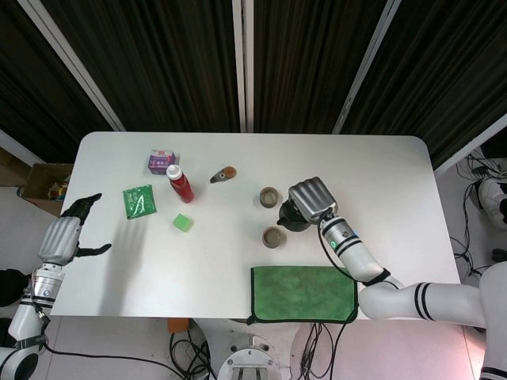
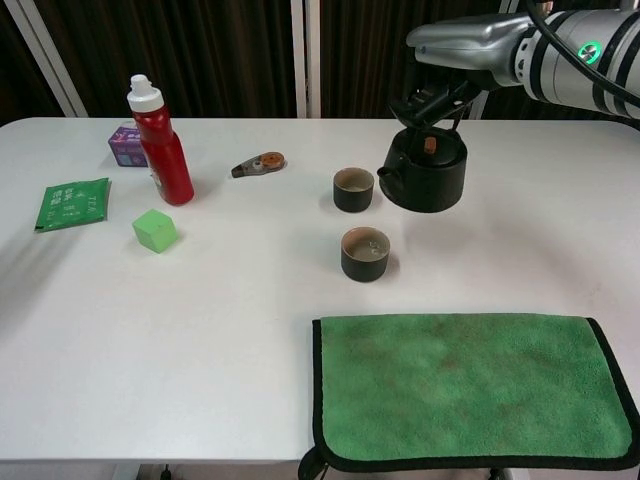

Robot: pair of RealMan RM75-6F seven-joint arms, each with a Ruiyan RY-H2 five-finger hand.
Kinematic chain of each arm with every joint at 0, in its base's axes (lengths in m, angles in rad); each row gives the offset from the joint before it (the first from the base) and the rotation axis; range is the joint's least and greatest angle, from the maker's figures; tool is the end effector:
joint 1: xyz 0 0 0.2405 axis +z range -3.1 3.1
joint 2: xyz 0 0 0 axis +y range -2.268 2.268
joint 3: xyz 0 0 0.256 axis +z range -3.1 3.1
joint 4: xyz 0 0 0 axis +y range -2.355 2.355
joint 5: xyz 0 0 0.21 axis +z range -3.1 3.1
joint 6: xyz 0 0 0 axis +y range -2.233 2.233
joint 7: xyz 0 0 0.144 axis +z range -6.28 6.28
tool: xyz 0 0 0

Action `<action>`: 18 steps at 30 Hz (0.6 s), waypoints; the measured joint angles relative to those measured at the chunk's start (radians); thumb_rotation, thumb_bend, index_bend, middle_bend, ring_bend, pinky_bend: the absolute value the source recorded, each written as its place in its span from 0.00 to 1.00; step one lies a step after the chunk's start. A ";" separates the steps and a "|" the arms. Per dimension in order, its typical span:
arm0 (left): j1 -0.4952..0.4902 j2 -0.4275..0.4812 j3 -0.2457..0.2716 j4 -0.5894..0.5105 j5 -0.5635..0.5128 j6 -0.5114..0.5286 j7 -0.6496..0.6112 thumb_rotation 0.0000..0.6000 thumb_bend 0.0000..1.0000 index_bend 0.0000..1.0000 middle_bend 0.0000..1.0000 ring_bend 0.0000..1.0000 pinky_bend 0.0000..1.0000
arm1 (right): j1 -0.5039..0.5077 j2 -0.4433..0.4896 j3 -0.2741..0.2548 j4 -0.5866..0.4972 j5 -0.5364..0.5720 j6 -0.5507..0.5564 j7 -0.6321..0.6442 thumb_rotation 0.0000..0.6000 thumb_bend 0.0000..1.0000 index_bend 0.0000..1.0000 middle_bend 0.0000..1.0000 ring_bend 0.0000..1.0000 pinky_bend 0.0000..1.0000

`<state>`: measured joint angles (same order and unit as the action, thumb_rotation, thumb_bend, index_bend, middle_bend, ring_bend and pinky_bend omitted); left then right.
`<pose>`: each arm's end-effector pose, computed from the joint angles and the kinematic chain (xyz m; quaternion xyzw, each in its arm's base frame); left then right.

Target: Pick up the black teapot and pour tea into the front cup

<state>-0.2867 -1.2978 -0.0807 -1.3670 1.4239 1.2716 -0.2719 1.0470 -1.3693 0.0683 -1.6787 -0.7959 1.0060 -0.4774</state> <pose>-0.3178 0.2556 0.1058 -0.5881 -0.4647 -0.4327 0.5010 -0.0881 -0.3661 0.0204 0.7806 -0.3297 0.3303 0.4158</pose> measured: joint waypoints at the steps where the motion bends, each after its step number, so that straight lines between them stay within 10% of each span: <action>1: 0.000 0.001 0.000 -0.003 -0.001 -0.001 0.003 1.00 0.03 0.10 0.13 0.13 0.26 | -0.014 0.001 0.000 0.008 -0.017 0.000 0.024 0.88 0.68 1.00 1.00 1.00 0.81; 18: -0.010 -0.001 0.000 -0.019 -0.016 -0.029 0.030 1.00 0.03 0.10 0.13 0.13 0.26 | -0.171 -0.068 0.020 0.235 -0.146 -0.078 0.271 0.88 0.67 1.00 1.00 1.00 0.81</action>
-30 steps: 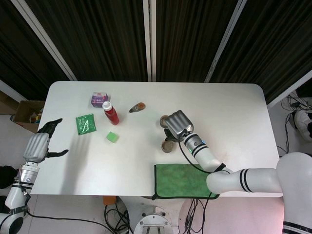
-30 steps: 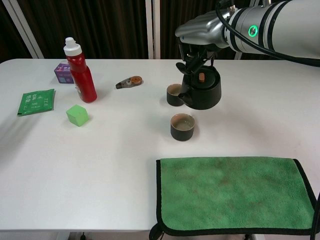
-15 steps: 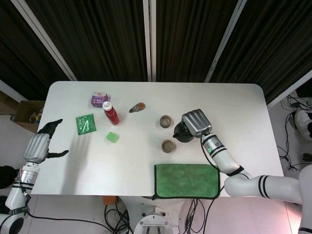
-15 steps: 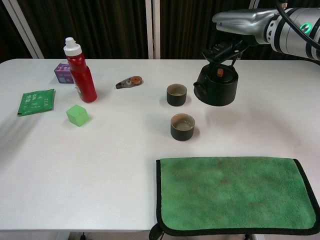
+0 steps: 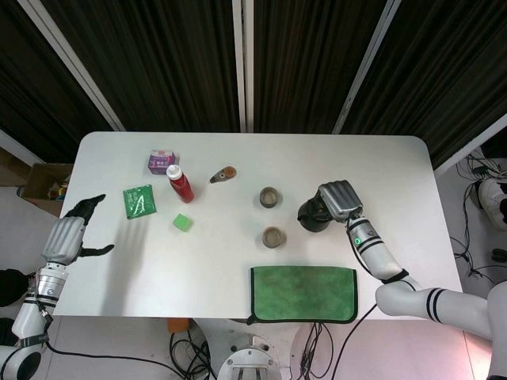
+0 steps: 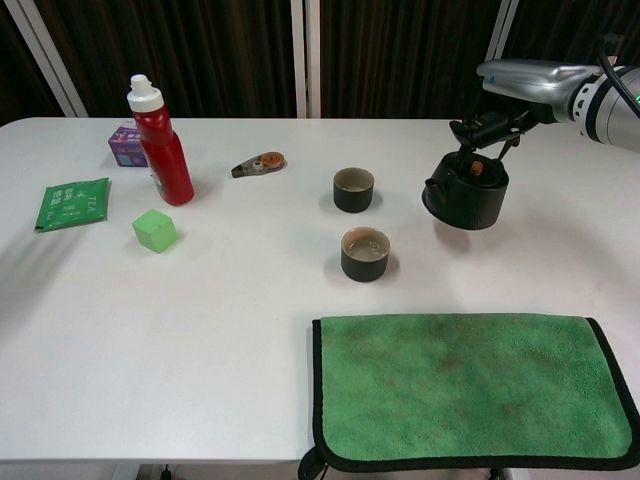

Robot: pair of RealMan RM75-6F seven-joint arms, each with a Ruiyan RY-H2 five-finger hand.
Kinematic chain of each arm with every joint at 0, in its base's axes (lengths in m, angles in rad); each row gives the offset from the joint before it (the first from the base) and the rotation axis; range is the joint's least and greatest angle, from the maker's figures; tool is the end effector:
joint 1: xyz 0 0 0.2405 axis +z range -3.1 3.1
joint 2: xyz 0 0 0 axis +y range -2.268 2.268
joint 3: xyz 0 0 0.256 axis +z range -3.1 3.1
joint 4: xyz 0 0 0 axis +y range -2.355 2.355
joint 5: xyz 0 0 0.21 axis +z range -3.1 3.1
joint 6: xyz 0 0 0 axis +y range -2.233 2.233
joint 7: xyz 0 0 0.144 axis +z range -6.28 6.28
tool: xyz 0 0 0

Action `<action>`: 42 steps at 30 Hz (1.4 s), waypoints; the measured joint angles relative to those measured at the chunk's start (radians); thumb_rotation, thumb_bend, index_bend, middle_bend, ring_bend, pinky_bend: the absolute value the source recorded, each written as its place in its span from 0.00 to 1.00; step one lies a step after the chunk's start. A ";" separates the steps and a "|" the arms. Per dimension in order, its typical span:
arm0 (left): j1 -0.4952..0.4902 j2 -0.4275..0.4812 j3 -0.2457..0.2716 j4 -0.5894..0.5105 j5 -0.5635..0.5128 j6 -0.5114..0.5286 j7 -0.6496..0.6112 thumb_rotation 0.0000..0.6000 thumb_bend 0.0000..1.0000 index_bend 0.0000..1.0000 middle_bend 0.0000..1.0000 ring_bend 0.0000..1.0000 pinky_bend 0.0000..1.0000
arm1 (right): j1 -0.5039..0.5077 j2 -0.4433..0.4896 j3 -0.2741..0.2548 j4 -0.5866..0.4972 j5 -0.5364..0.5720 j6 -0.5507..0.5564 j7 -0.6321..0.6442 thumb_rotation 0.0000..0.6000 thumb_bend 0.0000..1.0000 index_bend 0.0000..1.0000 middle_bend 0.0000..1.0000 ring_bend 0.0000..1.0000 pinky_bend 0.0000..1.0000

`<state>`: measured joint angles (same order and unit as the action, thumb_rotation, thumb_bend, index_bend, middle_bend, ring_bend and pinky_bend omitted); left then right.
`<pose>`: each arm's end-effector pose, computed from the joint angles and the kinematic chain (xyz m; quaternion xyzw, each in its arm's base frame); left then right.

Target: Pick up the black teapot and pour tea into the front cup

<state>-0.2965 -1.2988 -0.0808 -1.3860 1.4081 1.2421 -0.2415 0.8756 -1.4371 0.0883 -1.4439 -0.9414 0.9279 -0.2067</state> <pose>-0.3150 0.2573 0.1001 -0.5939 -0.4707 -0.4209 0.4985 -0.1620 -0.3784 0.0150 0.7273 -0.4131 0.3429 0.4275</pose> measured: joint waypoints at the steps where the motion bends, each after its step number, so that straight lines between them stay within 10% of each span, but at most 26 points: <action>1: 0.000 -0.001 0.000 0.001 0.000 -0.001 0.000 1.00 0.03 0.10 0.13 0.13 0.26 | -0.002 -0.003 0.003 0.008 0.001 -0.007 0.001 0.88 0.67 1.00 1.00 1.00 0.81; 42: -0.002 -0.007 0.000 0.014 0.002 -0.003 -0.009 1.00 0.03 0.10 0.13 0.13 0.26 | -0.026 -0.074 0.046 0.112 0.075 -0.094 -0.156 0.89 0.63 1.00 1.00 1.00 0.81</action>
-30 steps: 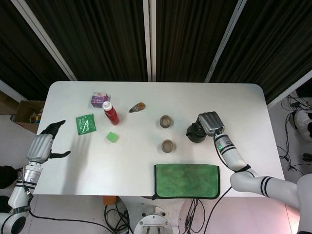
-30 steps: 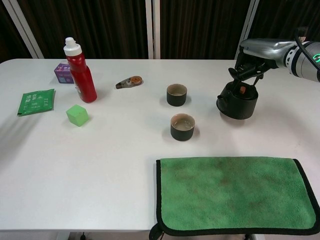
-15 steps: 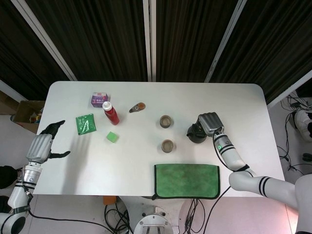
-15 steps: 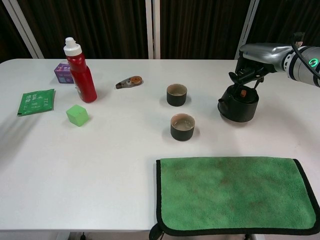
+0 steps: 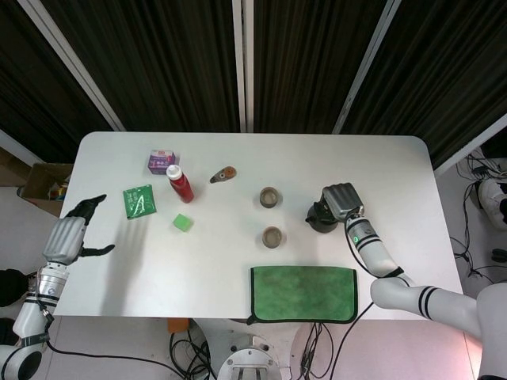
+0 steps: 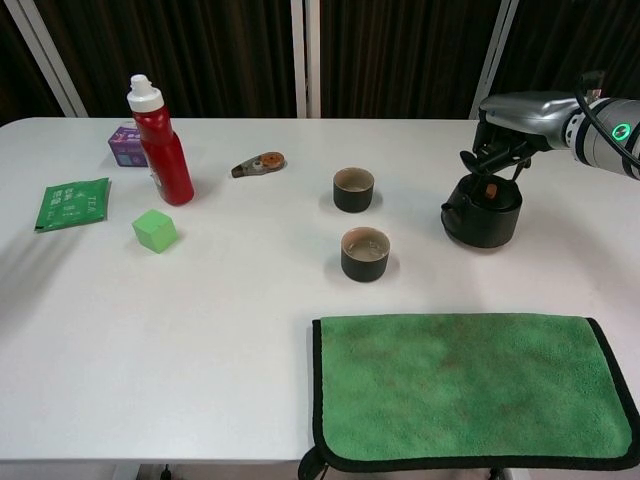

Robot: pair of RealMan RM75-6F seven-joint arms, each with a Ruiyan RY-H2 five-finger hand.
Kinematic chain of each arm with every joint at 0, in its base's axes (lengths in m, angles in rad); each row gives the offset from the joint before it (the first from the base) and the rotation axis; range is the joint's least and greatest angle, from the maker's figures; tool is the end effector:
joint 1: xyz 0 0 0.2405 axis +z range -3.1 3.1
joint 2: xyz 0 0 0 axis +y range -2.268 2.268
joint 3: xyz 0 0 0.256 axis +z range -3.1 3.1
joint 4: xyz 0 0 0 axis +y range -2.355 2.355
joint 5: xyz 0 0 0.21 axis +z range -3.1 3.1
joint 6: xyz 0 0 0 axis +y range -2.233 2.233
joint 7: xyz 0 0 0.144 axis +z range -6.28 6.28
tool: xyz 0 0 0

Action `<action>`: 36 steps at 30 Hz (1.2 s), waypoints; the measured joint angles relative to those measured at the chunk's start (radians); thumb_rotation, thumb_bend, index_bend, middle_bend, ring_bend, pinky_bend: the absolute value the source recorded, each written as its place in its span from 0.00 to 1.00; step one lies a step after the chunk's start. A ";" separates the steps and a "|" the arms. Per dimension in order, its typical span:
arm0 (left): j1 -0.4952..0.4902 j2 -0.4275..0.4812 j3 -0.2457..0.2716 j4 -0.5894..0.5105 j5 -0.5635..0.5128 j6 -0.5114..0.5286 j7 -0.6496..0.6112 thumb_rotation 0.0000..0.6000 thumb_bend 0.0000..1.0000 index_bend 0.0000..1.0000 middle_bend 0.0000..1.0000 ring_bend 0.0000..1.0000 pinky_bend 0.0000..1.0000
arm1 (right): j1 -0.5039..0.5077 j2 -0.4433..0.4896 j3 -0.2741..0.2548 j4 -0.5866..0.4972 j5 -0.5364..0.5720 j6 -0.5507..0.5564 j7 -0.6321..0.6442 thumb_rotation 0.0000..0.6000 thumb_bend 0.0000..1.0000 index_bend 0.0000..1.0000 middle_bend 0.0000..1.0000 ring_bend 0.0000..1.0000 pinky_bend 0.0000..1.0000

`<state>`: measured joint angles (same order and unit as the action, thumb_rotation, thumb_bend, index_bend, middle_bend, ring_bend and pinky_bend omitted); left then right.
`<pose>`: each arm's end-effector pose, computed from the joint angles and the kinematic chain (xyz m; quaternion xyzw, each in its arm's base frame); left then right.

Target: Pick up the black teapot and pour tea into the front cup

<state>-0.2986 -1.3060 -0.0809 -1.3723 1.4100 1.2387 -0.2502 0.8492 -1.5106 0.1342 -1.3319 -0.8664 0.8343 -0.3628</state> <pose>-0.3163 0.2584 0.0986 -0.5940 -0.4715 -0.4210 0.4976 -0.1828 -0.3868 -0.0035 0.7377 -0.4073 0.2826 0.4582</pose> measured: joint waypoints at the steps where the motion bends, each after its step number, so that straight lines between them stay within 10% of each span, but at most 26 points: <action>1: 0.000 0.000 0.000 0.000 0.000 0.000 0.000 1.00 0.03 0.10 0.13 0.13 0.26 | -0.001 -0.001 0.001 0.002 -0.001 0.000 0.000 0.89 0.63 1.00 1.00 1.00 0.81; 36: 0.000 -0.001 0.001 0.004 0.002 0.002 -0.003 1.00 0.03 0.10 0.13 0.13 0.26 | -0.012 -0.016 0.010 0.025 0.004 -0.015 -0.034 0.89 0.52 1.00 1.00 0.90 0.69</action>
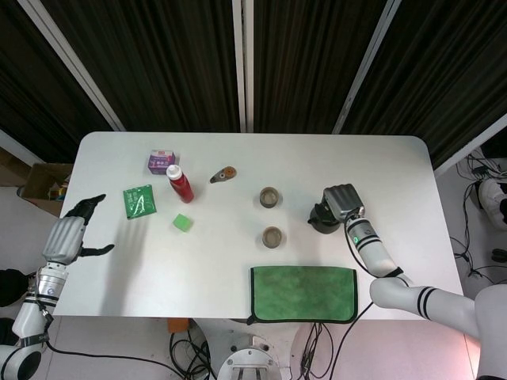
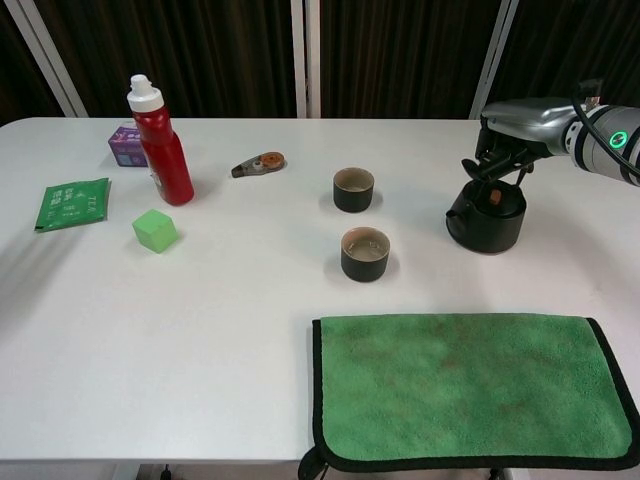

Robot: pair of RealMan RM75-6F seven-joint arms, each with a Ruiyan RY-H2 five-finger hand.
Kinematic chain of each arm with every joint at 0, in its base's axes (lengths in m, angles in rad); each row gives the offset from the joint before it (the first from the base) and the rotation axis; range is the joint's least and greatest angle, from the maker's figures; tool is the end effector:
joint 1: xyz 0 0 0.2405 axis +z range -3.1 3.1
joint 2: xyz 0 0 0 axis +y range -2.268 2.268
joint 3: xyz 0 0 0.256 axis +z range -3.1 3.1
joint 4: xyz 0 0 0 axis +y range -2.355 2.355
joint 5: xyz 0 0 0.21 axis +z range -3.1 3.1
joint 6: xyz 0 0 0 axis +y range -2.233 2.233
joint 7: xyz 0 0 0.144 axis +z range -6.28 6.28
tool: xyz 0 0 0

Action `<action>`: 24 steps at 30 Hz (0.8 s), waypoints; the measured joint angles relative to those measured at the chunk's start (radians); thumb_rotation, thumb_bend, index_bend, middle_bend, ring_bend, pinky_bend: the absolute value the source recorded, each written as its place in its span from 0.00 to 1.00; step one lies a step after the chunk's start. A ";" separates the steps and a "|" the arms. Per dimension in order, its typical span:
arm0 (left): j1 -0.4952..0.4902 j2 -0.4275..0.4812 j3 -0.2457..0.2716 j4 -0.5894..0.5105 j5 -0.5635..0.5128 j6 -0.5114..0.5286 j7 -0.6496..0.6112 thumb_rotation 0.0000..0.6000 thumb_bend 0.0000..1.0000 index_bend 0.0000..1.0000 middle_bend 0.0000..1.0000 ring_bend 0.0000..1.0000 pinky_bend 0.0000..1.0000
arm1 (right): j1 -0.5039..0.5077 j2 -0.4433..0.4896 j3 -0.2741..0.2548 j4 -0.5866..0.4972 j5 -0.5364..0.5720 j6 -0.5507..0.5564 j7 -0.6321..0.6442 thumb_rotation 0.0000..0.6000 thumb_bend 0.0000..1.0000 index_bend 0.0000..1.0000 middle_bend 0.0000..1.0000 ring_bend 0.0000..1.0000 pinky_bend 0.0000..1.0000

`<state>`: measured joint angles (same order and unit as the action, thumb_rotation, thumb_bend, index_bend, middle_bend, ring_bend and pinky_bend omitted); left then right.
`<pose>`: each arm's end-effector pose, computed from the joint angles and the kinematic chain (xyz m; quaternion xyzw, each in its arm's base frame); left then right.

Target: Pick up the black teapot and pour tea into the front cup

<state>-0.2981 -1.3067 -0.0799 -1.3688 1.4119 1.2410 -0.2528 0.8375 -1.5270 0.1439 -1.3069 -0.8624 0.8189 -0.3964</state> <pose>-0.3168 0.2583 0.0989 -0.5941 -0.4708 -0.4215 0.4978 -0.1884 -0.3872 -0.0071 0.7406 -0.4031 0.2703 0.4647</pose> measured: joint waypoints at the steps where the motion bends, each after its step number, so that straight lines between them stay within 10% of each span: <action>1: 0.000 0.000 0.000 0.000 0.000 0.000 0.000 1.00 0.03 0.10 0.13 0.13 0.26 | 0.000 0.000 0.000 0.000 0.000 0.000 -0.001 0.89 0.51 1.00 1.00 0.90 0.69; 24: 0.000 0.001 0.001 0.003 -0.001 -0.003 -0.003 1.00 0.03 0.10 0.13 0.13 0.26 | 0.001 0.001 -0.002 -0.007 0.011 -0.001 -0.029 0.89 0.43 0.96 0.93 0.79 0.60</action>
<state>-0.2977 -1.3059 -0.0792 -1.3656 1.4104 1.2385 -0.2561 0.8386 -1.5262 0.1418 -1.3137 -0.8513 0.8179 -0.4259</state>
